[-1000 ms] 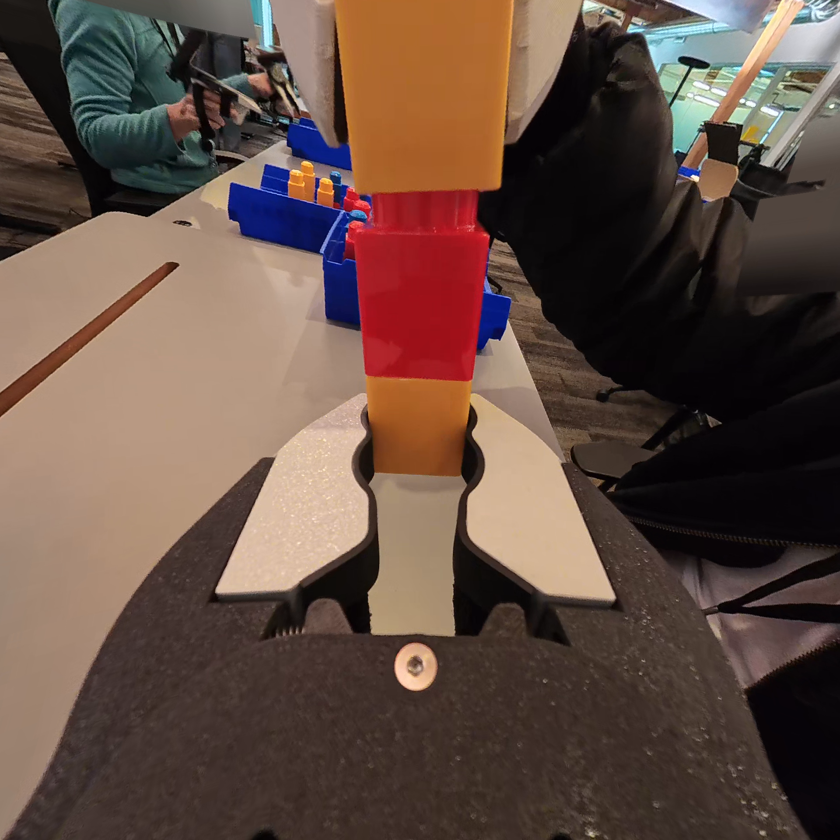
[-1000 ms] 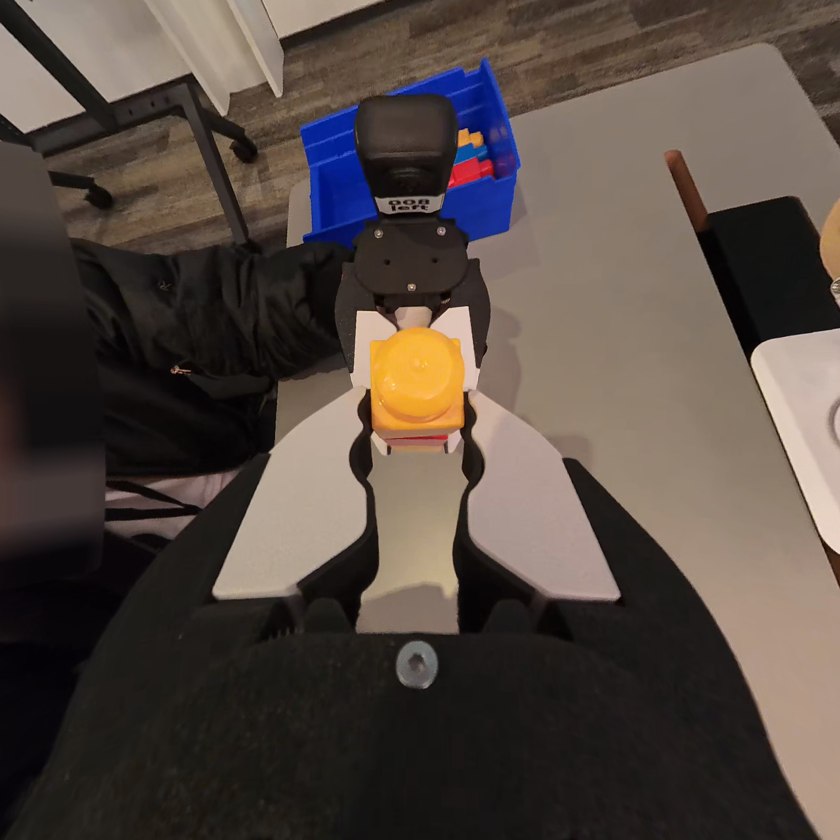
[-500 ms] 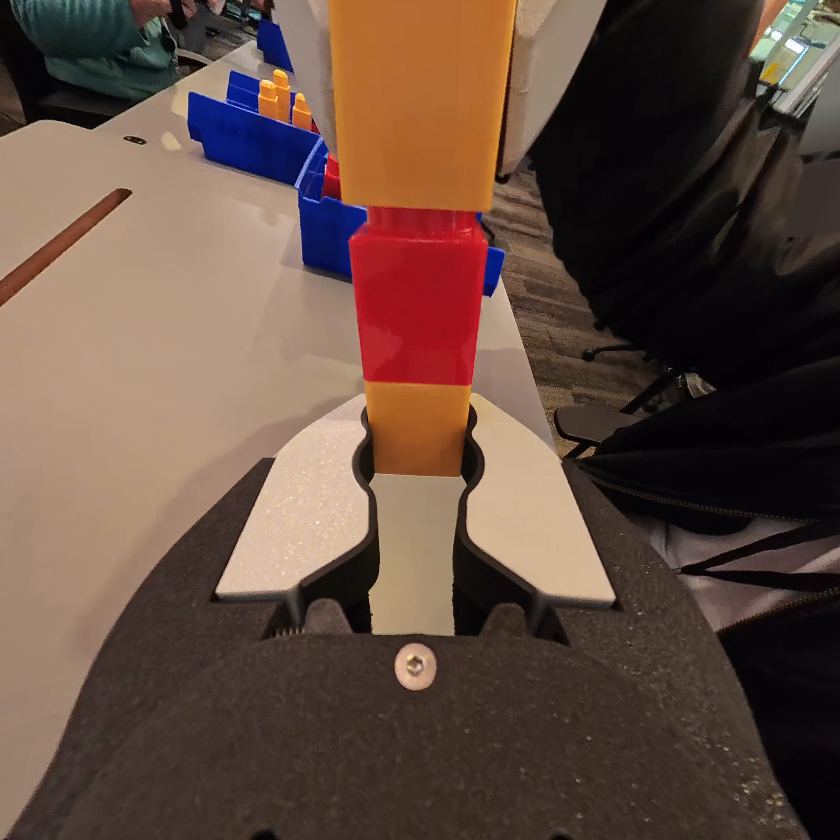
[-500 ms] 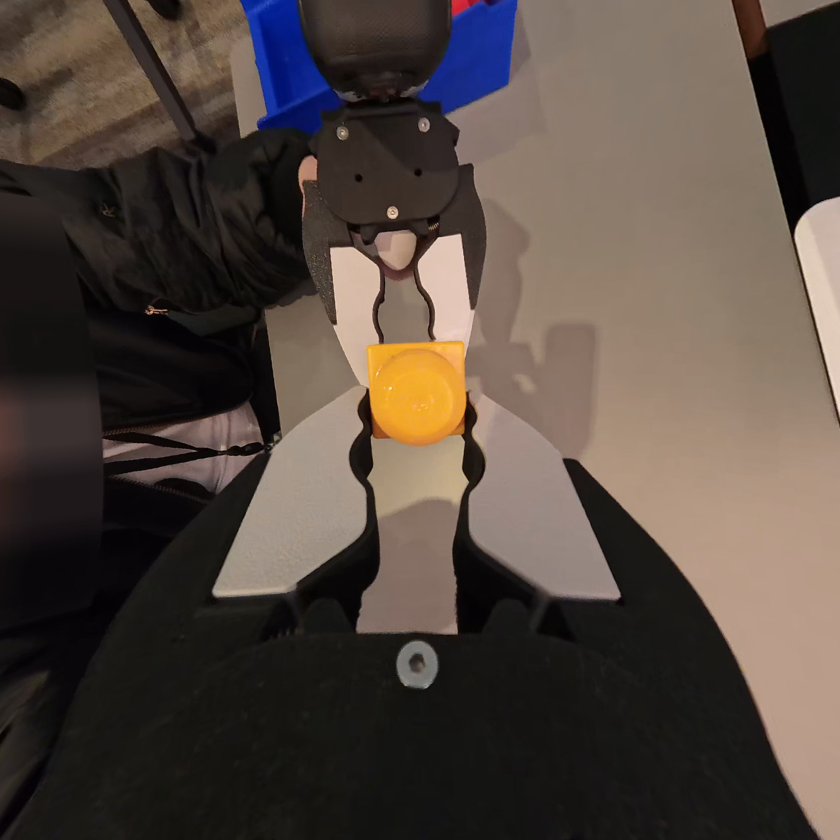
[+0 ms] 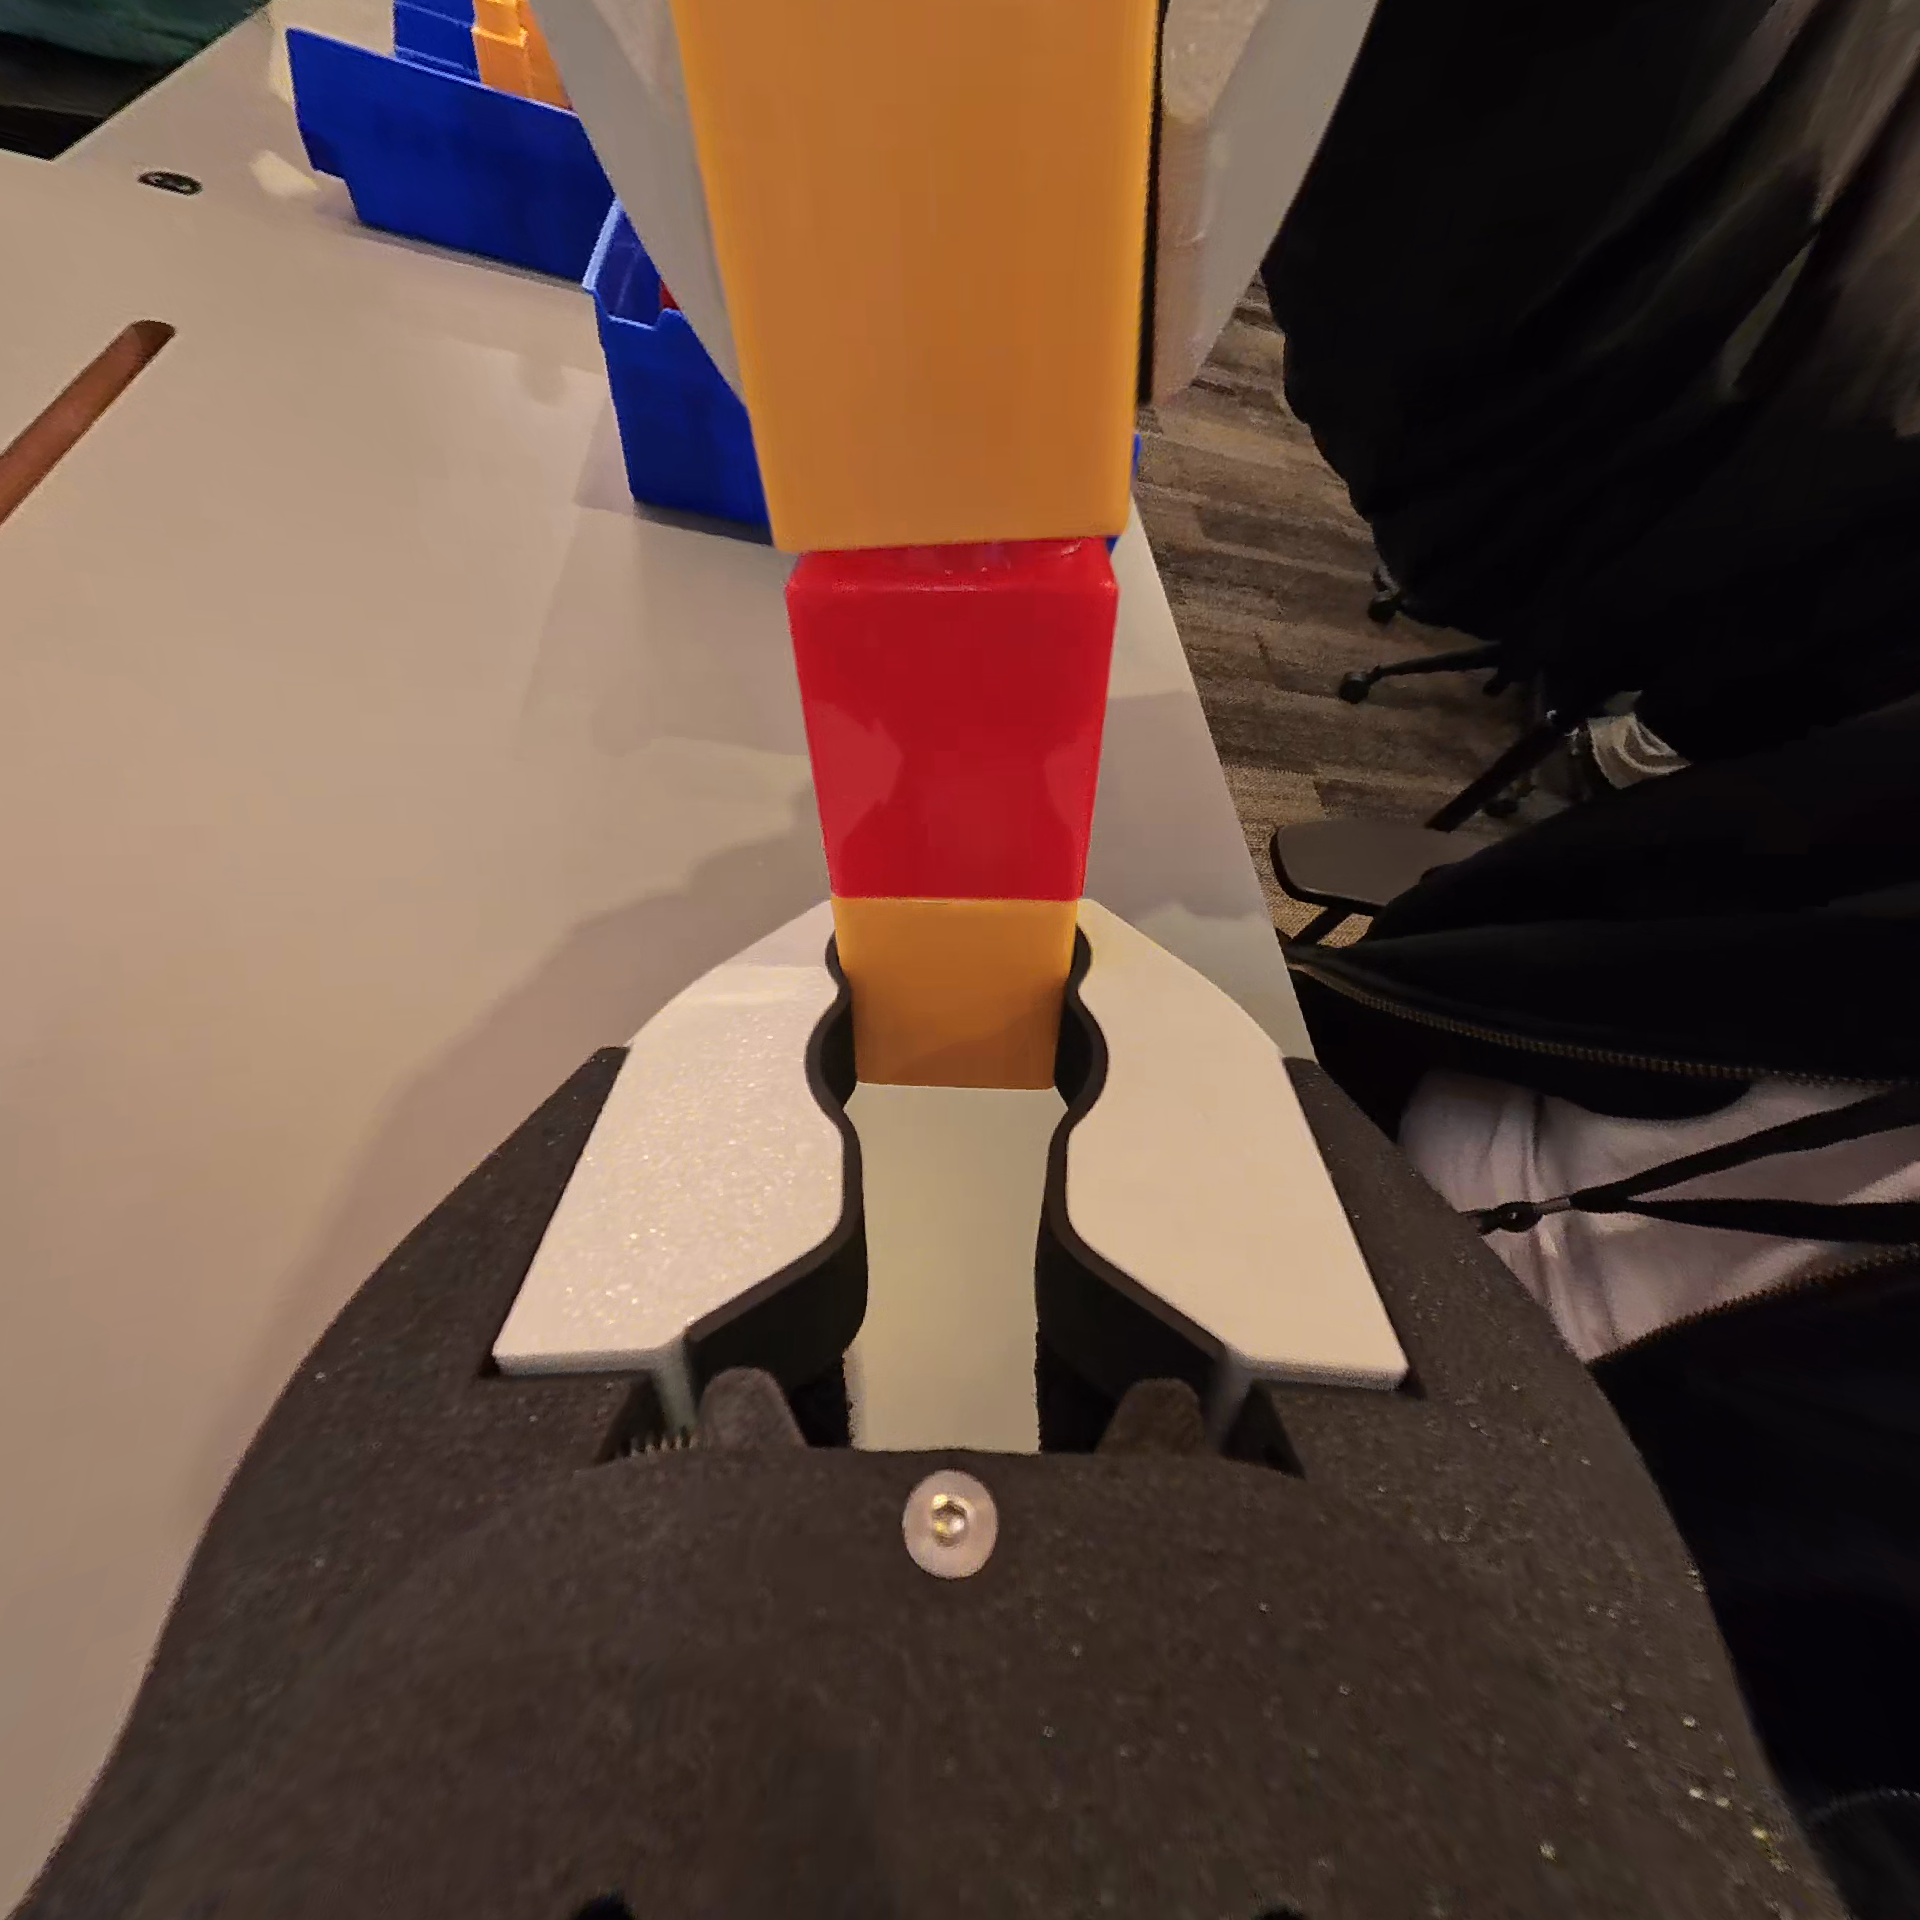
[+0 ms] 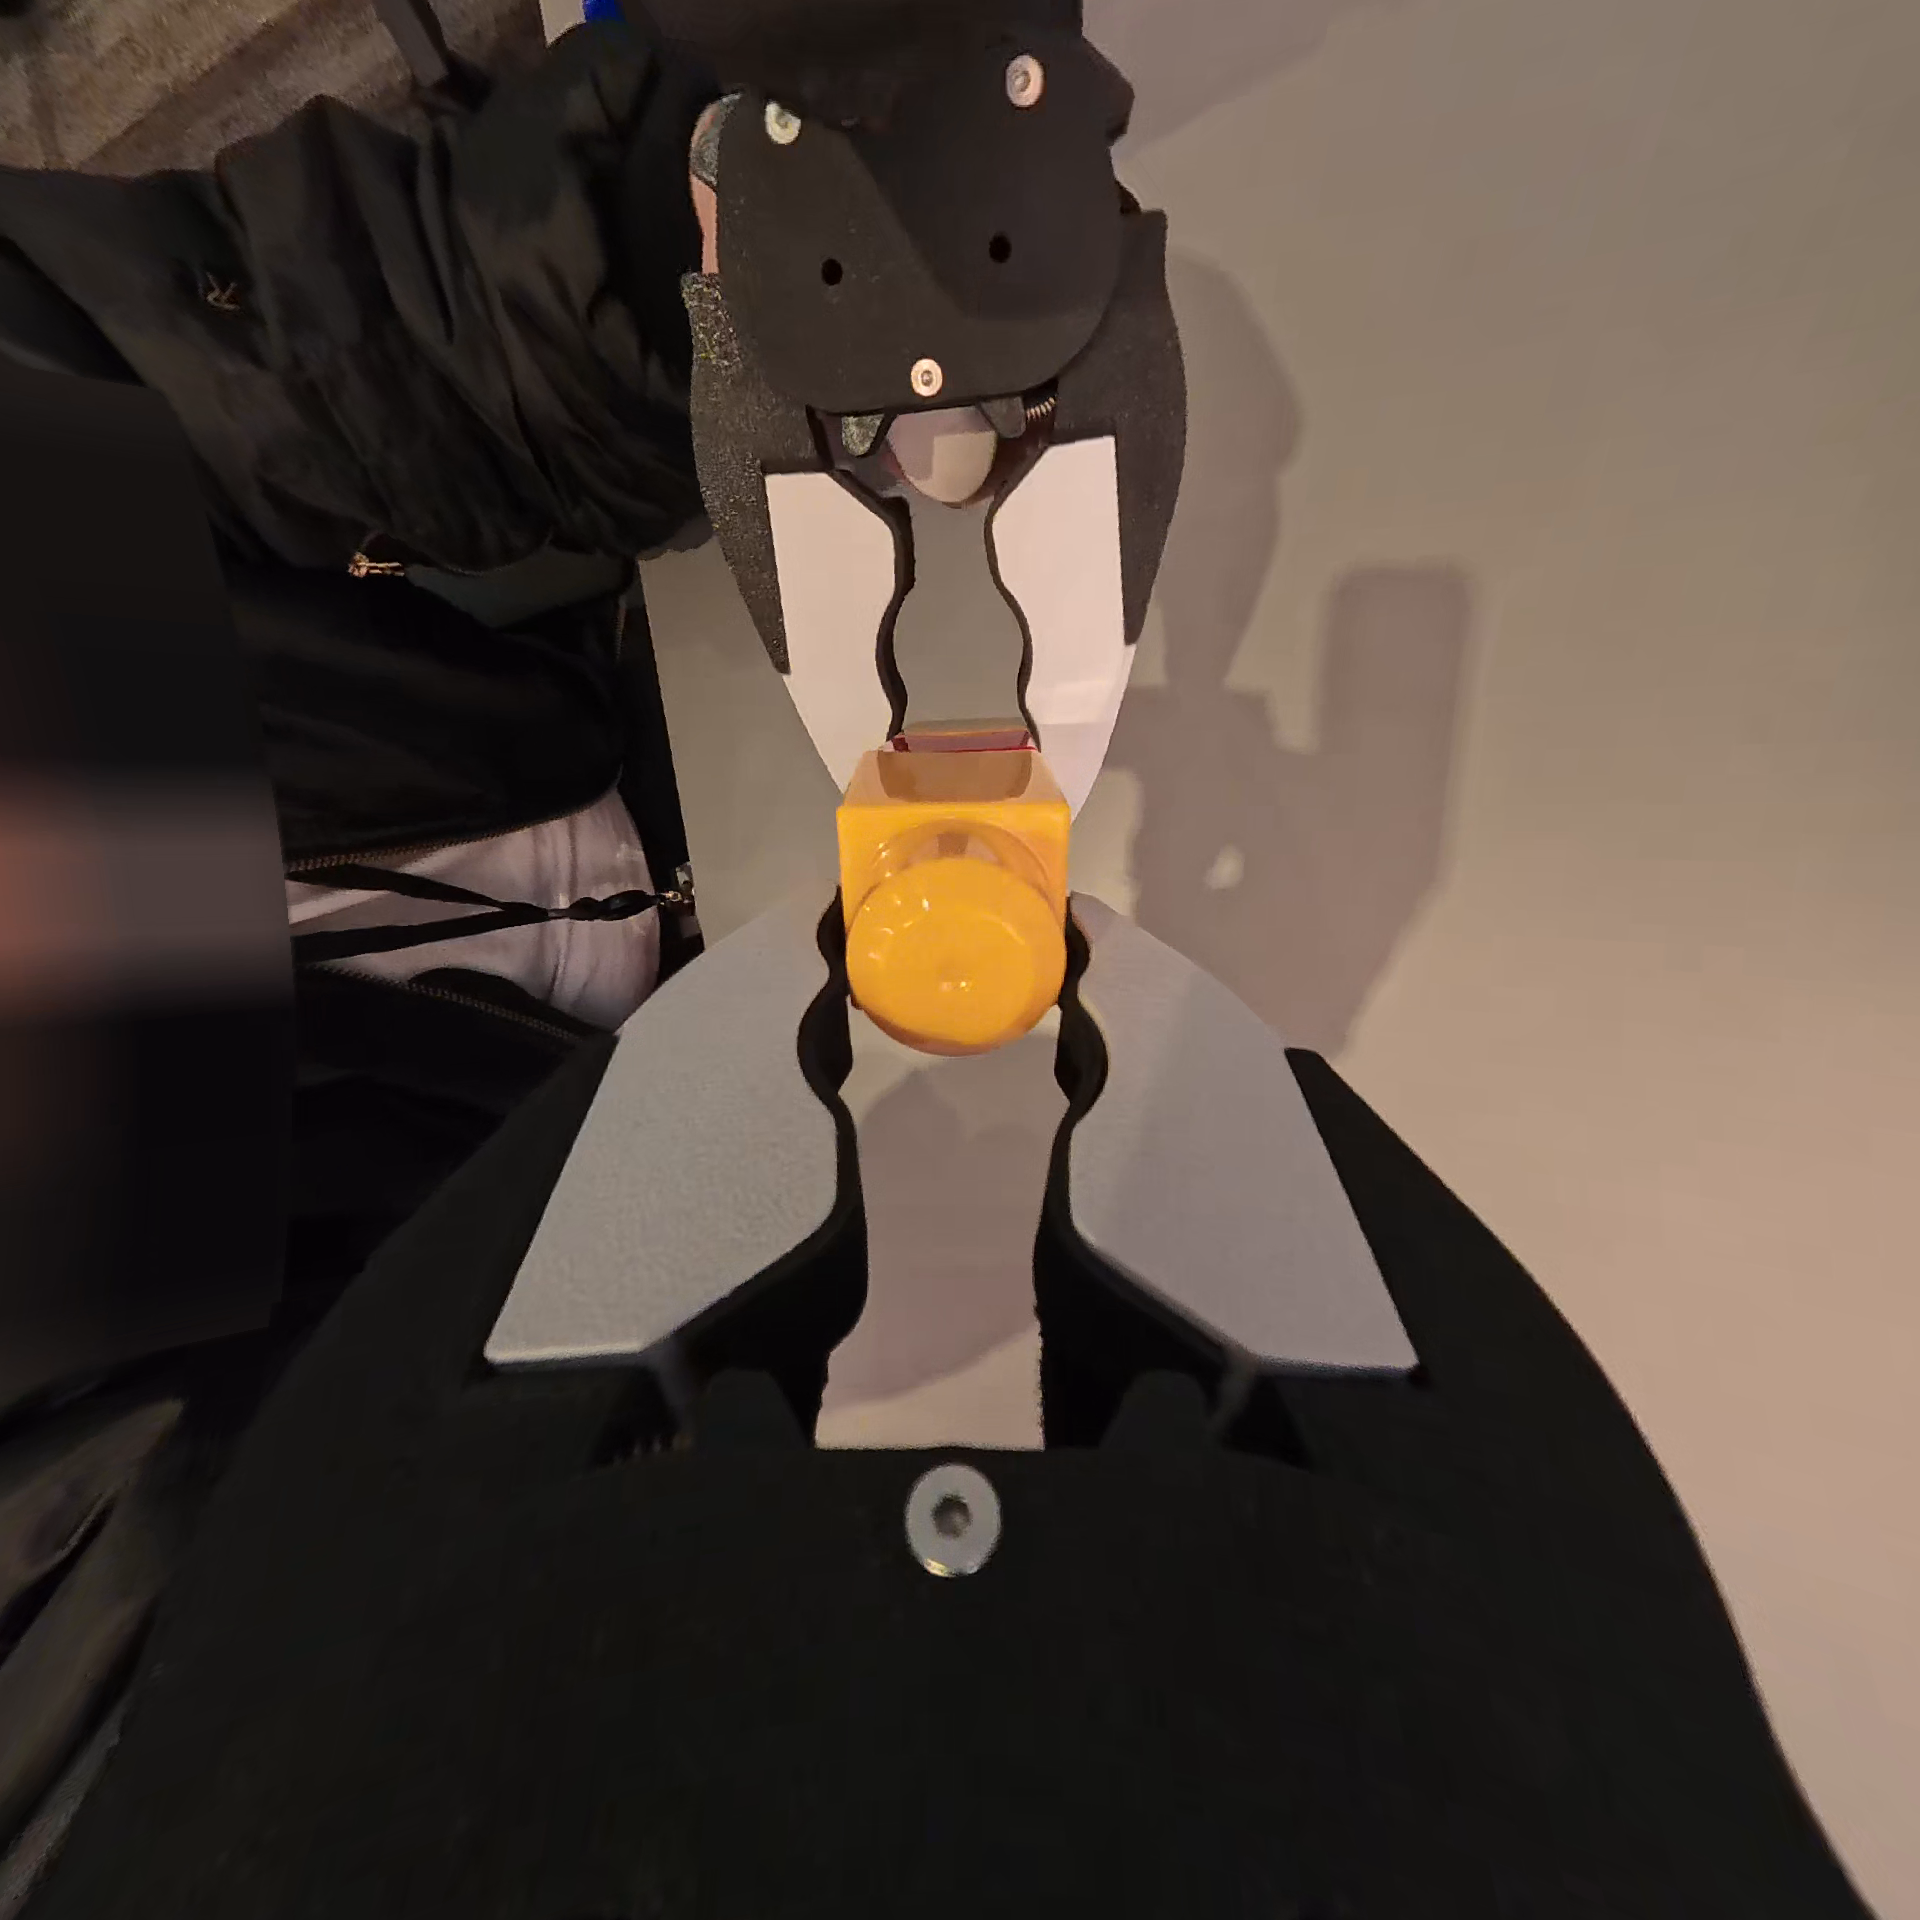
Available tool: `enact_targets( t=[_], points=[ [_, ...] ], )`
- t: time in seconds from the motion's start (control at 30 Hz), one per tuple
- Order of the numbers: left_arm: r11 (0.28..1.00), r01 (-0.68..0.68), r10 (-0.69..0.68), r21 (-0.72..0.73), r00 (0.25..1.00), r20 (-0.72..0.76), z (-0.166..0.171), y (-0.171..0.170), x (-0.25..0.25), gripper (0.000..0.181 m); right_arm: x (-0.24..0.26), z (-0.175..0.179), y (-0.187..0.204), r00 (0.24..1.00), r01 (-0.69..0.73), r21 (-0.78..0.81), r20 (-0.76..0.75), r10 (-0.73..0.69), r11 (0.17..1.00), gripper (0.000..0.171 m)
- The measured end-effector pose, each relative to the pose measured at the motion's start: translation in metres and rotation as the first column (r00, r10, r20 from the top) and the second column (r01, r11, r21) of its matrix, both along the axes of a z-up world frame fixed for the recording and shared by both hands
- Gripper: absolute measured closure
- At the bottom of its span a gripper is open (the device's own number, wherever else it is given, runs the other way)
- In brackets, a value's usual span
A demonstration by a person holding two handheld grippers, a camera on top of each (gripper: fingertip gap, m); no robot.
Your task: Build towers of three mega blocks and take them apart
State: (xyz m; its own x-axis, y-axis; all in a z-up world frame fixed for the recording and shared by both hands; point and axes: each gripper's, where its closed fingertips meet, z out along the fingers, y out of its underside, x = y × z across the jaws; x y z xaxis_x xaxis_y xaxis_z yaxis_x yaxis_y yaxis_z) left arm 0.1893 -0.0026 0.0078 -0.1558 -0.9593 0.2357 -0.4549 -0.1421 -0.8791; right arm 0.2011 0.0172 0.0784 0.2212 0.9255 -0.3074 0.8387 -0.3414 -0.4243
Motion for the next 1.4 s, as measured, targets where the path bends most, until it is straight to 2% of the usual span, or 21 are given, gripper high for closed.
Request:
enact_targets(
  t=[0.13,0.2,0.3,0.4,0.47,0.53,0.63,0.73,1.07,1.27,1.4],
  points=[
    [0.998,0.016,-0.011,-0.061,0.996,0.092,0.014,-0.001,0.000,0.146,-0.012,0.013,0.006,0.992,-0.024,0.125,-0.120,0.039,0.992,0.134],
    [0.998,-0.013,0.021,-0.065,0.991,0.129,0.023,0.004,-0.003,0.146,-0.018,0.021,0.012,0.981,-0.013,0.233,-0.186,0.058,0.972,0.127],
    [0.996,-0.024,0.040,-0.089,0.982,0.186,0.034,0.007,-0.006,0.146,-0.032,0.039,0.016,0.935,0.070,0.342,-0.350,0.058,0.937,0.110],
    [0.996,-0.038,0.054,-0.080,0.977,0.207,0.038,0.008,-0.006,0.146,-0.044,0.049,0.016,0.867,0.166,0.343,-0.497,0.029,0.925,0.106],
    [0.996,-0.029,0.046,-0.082,0.975,0.219,0.041,0.006,-0.006,0.146,-0.047,0.051,0.017,0.829,0.218,0.316,-0.559,-0.004,0.923,0.112],
    [0.997,-0.033,0.049,-0.071,0.973,0.225,0.043,0.005,-0.006,0.146,-0.046,0.052,0.019,0.798,0.259,0.272,-0.601,-0.046,0.927,0.127],
    [0.997,-0.033,0.047,-0.063,0.971,0.233,0.047,0.003,-0.006,0.146,-0.047,0.060,0.016,0.723,0.264,0.186,-0.687,-0.067,0.946,0.134],
    [0.998,-0.041,0.052,-0.053,0.976,0.212,0.044,0.002,-0.005,0.146,-0.044,0.057,0.015,0.731,0.252,0.175,-0.679,-0.068,0.952,0.135],
    [1.000,0.011,-0.007,-0.023,0.991,0.132,0.033,-0.011,-0.002,0.146,-0.039,0.042,0.000,0.851,0.104,0.216,-0.525,0.026,0.971,0.135],
    [0.998,0.009,0.000,-0.060,0.991,0.134,0.034,-0.011,-0.001,0.146,-0.038,0.043,0.003,0.825,0.175,0.170,-0.563,-0.050,0.970,0.135],
    [0.998,0.023,-0.017,-0.058,0.995,0.103,0.028,-0.013,0.000,0.146,-0.035,0.037,0.002,0.839,0.177,0.166,-0.541,-0.061,0.970,0.135]
  ],
)
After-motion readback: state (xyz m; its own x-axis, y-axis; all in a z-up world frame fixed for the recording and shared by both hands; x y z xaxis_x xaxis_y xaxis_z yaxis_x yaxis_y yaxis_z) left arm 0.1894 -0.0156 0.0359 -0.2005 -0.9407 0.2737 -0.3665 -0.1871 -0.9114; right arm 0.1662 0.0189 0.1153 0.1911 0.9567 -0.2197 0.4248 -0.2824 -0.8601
